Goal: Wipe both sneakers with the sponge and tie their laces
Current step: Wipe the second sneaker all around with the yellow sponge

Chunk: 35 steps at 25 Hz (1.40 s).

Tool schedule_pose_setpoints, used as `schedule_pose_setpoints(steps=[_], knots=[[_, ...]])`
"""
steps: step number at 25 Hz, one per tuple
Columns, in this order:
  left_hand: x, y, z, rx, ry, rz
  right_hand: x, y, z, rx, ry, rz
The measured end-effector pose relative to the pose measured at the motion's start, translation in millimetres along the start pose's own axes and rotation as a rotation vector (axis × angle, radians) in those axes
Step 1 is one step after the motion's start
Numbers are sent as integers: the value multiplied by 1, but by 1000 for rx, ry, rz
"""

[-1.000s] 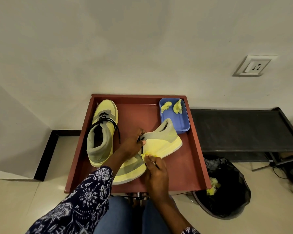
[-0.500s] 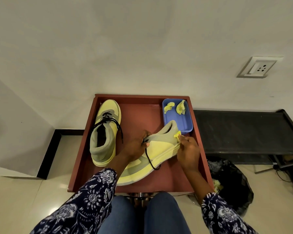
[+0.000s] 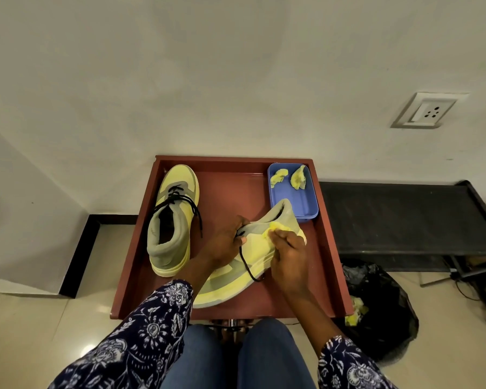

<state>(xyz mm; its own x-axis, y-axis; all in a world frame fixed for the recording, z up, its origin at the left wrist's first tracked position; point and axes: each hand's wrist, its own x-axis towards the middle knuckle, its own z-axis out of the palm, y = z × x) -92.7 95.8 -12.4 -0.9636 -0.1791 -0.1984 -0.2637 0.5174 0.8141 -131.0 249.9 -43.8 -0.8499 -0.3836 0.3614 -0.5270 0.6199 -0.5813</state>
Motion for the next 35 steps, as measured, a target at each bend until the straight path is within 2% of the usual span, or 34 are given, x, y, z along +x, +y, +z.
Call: schedule_pose_setpoints(steps=[3, 6, 8, 10, 13, 15, 20, 24, 27, 30, 33, 35], knots=[[-2, 0, 2, -7, 0, 2, -1, 14, -5, -63, -43, -129], [-2, 0, 2, -6, 0, -4, 11, 20, -15, 7, -91, 94], [-2, -1, 3, -5, -3, -3, 25, 27, -18, 50, -35, 254], [-2, -2, 4, -5, -11, -14, 38, 38, -22, 43, -52, 315], [-2, -2, 6, 1, -8, -22, 48, 50, -29, -17, -186, 401], [-3, -1, 6, -1, -3, -26, 47, 44, -28, 15, -170, 451], [-2, -1, 3, 11, -1, -18, 15, 4, -7, 119, 0, 469], [-2, 0, 2, 28, -4, -14, -15, -11, -1, 87, 46, 254], [-2, -1, 3, 44, -12, -14, -10, -6, -7, 108, -10, 320], [-1, -1, 2, 42, -8, -17, 3, 3, -11, 104, 12, 384], [0, -2, 3, 22, -9, -9, 20, 16, -19, 10, -133, 410], [1, -4, 4, 19, 2, 1, 30, 22, -21, 29, -115, 447]])
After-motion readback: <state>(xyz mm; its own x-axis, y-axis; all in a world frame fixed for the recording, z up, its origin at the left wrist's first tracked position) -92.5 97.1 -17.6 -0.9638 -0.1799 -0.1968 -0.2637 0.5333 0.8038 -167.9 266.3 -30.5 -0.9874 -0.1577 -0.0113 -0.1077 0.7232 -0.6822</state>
